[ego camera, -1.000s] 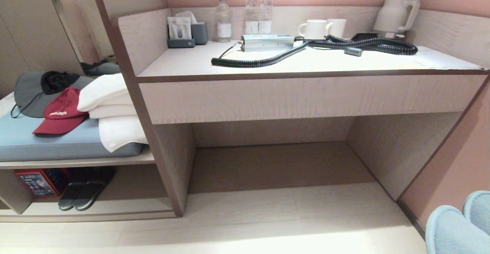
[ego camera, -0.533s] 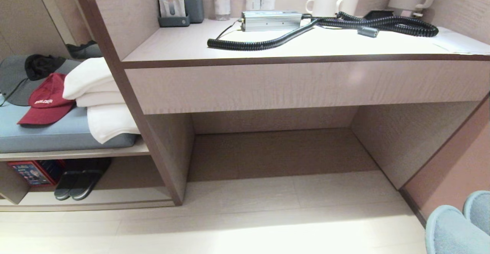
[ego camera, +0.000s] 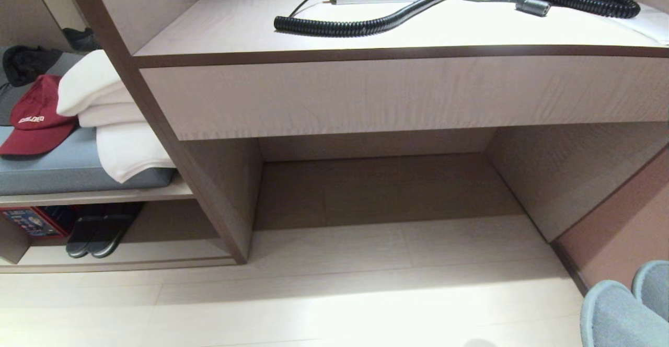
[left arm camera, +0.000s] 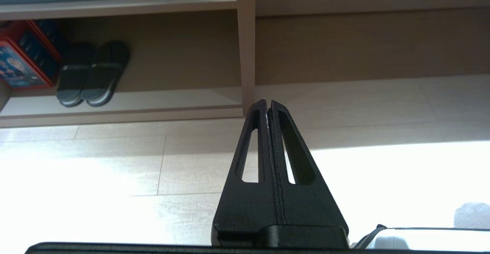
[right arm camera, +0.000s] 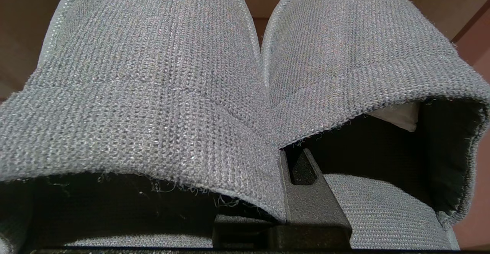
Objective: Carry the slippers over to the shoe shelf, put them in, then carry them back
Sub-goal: Place the slippers on the floor
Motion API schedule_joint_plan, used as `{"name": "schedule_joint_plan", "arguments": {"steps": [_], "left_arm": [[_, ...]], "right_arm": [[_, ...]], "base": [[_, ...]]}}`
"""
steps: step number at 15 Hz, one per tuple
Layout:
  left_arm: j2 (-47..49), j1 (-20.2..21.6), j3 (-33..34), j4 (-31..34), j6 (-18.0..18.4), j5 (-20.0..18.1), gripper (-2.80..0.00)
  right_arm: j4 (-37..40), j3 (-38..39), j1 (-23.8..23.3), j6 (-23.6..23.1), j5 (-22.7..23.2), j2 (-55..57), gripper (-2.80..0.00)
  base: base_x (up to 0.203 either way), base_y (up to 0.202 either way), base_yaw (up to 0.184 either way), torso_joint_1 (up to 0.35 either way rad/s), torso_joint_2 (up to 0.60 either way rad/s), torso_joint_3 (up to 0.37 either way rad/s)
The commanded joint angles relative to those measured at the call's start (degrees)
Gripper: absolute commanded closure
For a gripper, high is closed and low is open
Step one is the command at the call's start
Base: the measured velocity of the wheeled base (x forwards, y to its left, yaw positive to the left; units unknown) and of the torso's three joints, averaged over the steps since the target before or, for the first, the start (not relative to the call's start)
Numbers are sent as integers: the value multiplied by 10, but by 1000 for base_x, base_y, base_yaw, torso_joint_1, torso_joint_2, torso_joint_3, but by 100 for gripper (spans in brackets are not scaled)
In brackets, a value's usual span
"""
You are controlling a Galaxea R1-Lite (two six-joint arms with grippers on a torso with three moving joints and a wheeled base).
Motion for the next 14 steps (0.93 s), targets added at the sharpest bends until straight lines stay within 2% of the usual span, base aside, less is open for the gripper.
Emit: {"name": "schedule_joint_plan", "arguments": {"steps": [1, 14], "left_arm": [[0, 0, 0, 0, 0, 0, 0], [0, 1, 0, 0, 0, 0, 0]], "right_arm": [[0, 0, 0, 0, 0, 0, 0], [1, 0, 0, 0, 1, 0, 0]], "base": [[0, 0, 0, 1, -1, -198], [0, 0, 0, 2, 2, -199]]}}
